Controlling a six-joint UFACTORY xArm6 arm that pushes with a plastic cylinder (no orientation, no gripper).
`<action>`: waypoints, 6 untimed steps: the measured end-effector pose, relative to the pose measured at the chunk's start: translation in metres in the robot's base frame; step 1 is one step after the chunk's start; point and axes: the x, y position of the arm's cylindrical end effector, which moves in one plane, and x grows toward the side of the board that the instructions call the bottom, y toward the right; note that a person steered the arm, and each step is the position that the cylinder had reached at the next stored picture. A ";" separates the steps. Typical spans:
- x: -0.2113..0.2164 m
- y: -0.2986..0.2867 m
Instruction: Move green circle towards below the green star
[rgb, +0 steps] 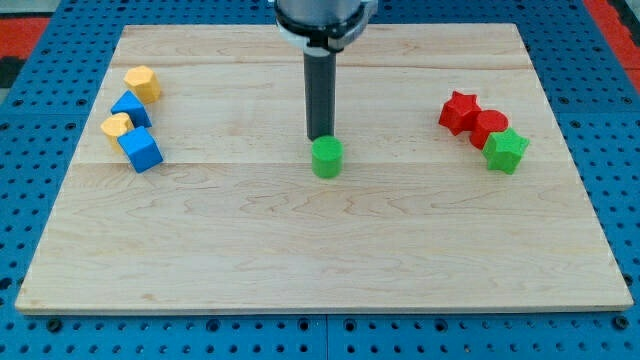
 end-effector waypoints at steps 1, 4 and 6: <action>0.029 -0.004; 0.116 -0.024; 0.088 -0.001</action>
